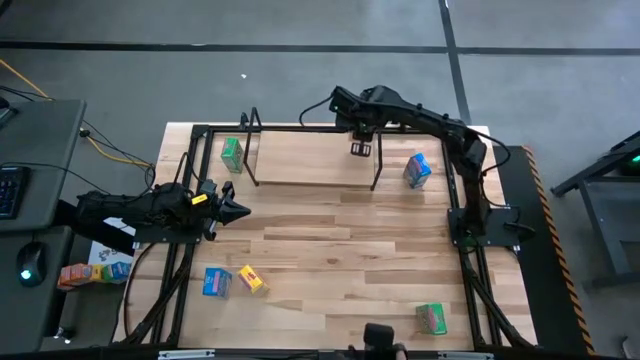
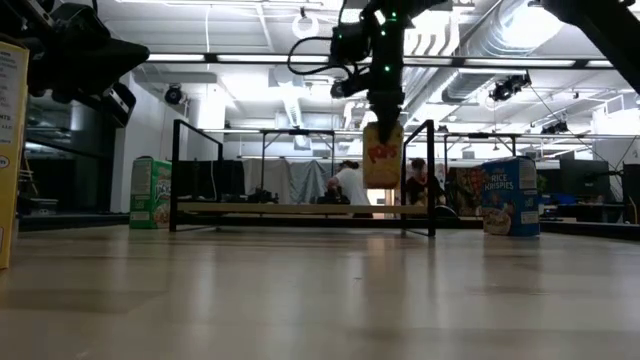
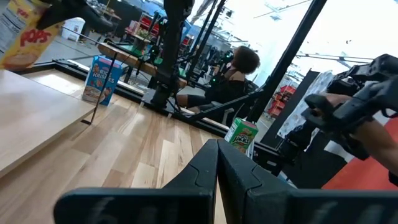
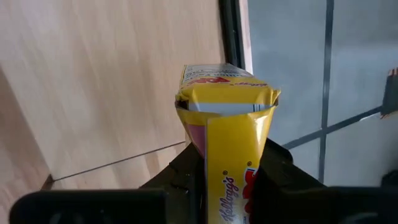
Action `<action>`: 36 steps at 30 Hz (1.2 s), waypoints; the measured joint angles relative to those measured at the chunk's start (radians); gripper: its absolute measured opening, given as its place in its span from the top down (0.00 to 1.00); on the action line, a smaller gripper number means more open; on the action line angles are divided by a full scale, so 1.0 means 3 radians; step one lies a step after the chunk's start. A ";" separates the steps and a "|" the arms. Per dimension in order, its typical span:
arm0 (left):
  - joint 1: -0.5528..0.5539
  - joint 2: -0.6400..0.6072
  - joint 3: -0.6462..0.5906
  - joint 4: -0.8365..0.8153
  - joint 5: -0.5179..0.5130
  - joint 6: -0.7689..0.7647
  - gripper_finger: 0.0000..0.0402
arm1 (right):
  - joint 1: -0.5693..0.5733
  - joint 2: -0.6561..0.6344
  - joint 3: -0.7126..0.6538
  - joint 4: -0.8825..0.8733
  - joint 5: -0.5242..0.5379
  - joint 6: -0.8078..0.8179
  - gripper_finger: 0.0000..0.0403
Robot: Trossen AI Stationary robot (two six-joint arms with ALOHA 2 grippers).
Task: Stack cereal on shelf
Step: Put the top yellow cereal box on the shelf
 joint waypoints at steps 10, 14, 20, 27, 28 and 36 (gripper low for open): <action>0.0000 0.0000 0.0000 0.0001 0.0001 0.0001 1.00 | -0.0219 0.0011 -0.0015 0.0062 -0.0384 -0.0176 0.80; 0.0000 0.0000 0.0000 0.0000 0.0001 0.0001 1.00 | -0.0241 0.0010 -0.0088 0.0057 -0.0387 -0.0250 0.77; 0.0000 0.0000 0.0000 0.0001 0.0000 0.0001 1.00 | -0.0246 0.0012 -0.0180 0.0065 -0.0409 -0.0251 0.68; 0.0000 0.0000 0.0001 0.0000 0.0001 0.0000 1.00 | -0.0289 0.0022 -0.0180 0.0146 -0.0572 -0.0251 0.64; 0.0000 0.0000 0.0000 0.0000 0.0001 0.0001 1.00 | -0.0301 0.0028 -0.0180 0.0150 -0.0572 -0.0249 0.64; 0.0000 0.0000 0.0000 0.0000 0.0001 0.0001 1.00 | -0.0350 0.0093 -0.0180 0.0202 -0.0565 -0.0192 0.63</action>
